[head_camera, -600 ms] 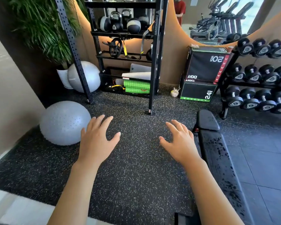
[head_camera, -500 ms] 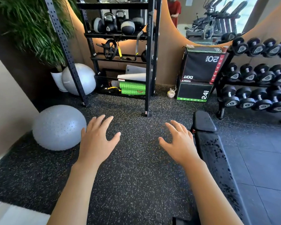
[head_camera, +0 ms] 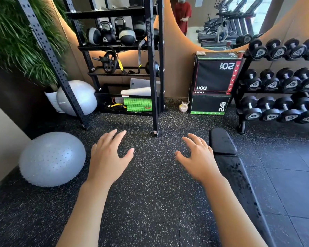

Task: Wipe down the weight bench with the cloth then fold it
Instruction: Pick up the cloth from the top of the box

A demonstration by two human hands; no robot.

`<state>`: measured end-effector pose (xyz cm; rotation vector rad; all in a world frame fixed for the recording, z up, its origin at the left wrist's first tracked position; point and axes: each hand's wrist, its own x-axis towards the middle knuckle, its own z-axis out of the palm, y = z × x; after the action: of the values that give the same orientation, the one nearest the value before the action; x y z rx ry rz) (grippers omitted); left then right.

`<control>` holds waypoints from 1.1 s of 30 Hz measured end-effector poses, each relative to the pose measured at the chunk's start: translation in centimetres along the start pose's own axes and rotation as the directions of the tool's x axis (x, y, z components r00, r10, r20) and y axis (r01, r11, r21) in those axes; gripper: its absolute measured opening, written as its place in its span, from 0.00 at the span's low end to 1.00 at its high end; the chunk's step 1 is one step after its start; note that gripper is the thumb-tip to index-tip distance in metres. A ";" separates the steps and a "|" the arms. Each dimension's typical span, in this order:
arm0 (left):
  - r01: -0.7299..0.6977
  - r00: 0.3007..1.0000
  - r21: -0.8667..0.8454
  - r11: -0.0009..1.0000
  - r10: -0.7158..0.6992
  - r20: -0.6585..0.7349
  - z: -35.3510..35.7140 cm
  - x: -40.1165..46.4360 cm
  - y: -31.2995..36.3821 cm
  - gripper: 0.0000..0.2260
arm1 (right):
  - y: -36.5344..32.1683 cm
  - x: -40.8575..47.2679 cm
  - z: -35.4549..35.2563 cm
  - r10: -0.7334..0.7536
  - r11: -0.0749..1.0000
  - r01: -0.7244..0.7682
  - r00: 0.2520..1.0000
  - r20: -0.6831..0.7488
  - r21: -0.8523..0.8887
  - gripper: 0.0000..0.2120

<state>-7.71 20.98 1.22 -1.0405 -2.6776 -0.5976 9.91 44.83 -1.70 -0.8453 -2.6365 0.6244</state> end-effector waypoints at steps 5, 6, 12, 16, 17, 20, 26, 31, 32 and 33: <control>-0.030 1.000 -0.019 0.999 0.030 0.007 2.1 5.2 -1.4 0.29 | -0.1 4.8 1.4 0.015 1.000 -0.015 1.000 0.009 -0.020 0.33; -0.028 1.000 -0.022 0.999 0.028 0.010 2.7 6.4 -2.0 0.29 | -0.3 5.9 1.8 0.019 0.999 -0.019 1.000 0.011 -0.029 0.33; -0.046 0.998 -0.071 0.996 0.049 0.044 6.2 14.6 -6.5 0.28 | -2.3 14.0 5.0 0.060 0.996 -0.059 0.998 0.010 -0.073 0.32; -0.065 0.996 -0.111 0.992 0.072 0.058 7.6 21.1 -9.6 0.29 | -4.6 19.8 6.8 0.089 0.992 -0.089 0.996 -0.008 -0.091 0.31; -0.073 0.995 -0.120 0.990 0.081 0.064 7.8 22.8 -10.3 0.29 | -5.2 21.3 7.1 0.103 0.991 -0.104 0.995 -0.014 -0.087 0.31; -0.102 0.990 -0.134 0.986 0.114 0.084 8.3 27.4 -12.3 0.29 | -6.9 25.1 8.1 0.148 0.986 -0.149 0.989 -0.023 -0.079 0.31; -0.151 0.980 -0.197 0.969 0.172 0.095 9.6 34.5 -13.9 0.28 | -8.9 30.8 9.5 0.191 0.976 -0.195 0.980 -0.048 -0.093 0.31; -0.166 0.974 -0.256 0.952 0.198 0.106 11.3 38.5 -12.7 0.28 | -7.4 33.9 8.8 0.226 0.967 -0.233 0.971 -0.072 -0.106 0.31; -0.169 0.973 -0.265 0.949 0.203 0.108 11.7 39.2 -12.3 0.28 | -6.8 34.4 8.4 0.235 0.964 -0.243 0.969 -0.079 -0.108 0.30; -0.176 0.971 -0.269 0.947 0.211 0.110 12.2 39.9 -11.7 0.28 | -6.1 35.0 8.1 0.245 0.961 -0.254 0.966 -0.086 -0.109 0.30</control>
<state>-45.35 42.34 0.05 -1.4445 -2.6155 -0.8798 -23.61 59.01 -0.46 -1.2267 -2.5436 0.4883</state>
